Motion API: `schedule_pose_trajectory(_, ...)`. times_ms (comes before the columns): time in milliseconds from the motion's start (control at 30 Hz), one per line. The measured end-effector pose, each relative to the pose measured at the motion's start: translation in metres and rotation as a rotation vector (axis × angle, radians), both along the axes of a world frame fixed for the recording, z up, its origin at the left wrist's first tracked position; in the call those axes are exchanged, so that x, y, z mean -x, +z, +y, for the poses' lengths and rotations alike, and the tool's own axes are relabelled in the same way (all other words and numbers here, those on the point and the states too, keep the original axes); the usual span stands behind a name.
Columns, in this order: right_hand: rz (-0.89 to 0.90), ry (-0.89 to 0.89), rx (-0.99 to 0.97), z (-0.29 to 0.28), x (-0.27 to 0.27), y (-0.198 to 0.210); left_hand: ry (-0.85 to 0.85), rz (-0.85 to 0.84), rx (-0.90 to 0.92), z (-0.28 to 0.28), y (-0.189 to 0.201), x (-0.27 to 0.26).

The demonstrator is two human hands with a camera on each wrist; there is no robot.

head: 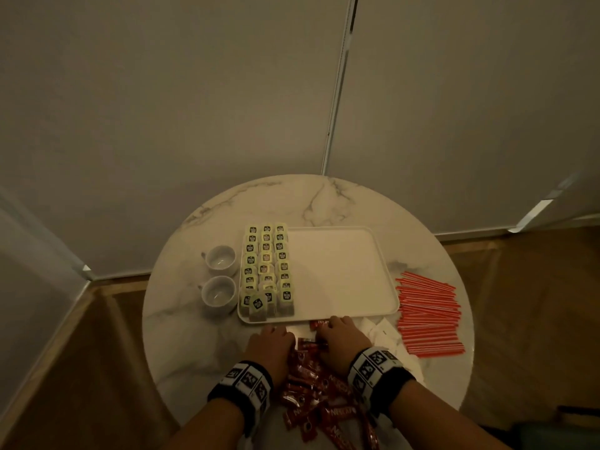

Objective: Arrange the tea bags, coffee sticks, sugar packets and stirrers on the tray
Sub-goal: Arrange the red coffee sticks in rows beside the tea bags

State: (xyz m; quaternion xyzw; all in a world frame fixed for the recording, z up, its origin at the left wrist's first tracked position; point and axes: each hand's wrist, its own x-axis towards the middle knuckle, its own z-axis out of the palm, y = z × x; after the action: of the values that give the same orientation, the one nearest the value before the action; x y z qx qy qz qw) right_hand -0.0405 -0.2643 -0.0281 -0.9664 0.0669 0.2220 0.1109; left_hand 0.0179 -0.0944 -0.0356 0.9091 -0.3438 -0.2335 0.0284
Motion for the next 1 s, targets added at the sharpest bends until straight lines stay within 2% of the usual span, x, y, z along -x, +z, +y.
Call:
schedule_pose_trajectory(133,-0.041,-0.032,-0.112,0.000,-0.002,0.007,0.035,-0.005,0.037,-0.009,0.013,-0.001)
schedule_pose_trajectory(367,-0.017,-0.239,-0.628,-0.017,-0.010,0.025,0.336,0.227,0.282,-0.031,0.039,-0.015)
schedule_pose_trajectory(433,-0.001,-0.252,-0.676,-0.023,-0.014,0.029,0.441,0.290,0.425,-0.040,0.045,-0.017)
schedule_pose_trajectory(533,0.012,-0.370,-0.844,-0.029,-0.020,0.029,0.754,0.487,0.789,-0.056,0.053,-0.014)
schedule_pose_trajectory(567,0.000,-0.414,-0.901,-0.032,-0.021,0.029,0.798,0.529,0.870,-0.062,0.057,-0.012)
schedule_pose_trajectory(633,0.000,-0.476,-1.031,-0.039,-0.023,0.031,0.765,0.528,0.976,-0.072,0.057,-0.009)
schedule_pose_trajectory(700,0.014,-0.463,-1.129,-0.046,-0.023,0.035,0.732,0.548,1.069,-0.078,0.059,-0.006)
schedule_pose_trajectory(833,-0.103,-0.400,-1.095,-0.054,-0.024,0.035,0.759,0.553,1.058,-0.085,0.054,-0.004)
schedule_pose_trajectory(900,-0.166,-0.518,-1.136,-0.058,-0.028,0.032,0.846,0.629,1.142,-0.087,0.050,-0.002)
schedule_pose_trajectory(1000,-0.157,-0.726,-1.284,-0.066,-0.033,0.033,0.915,0.685,1.165,-0.089,0.040,0.002)
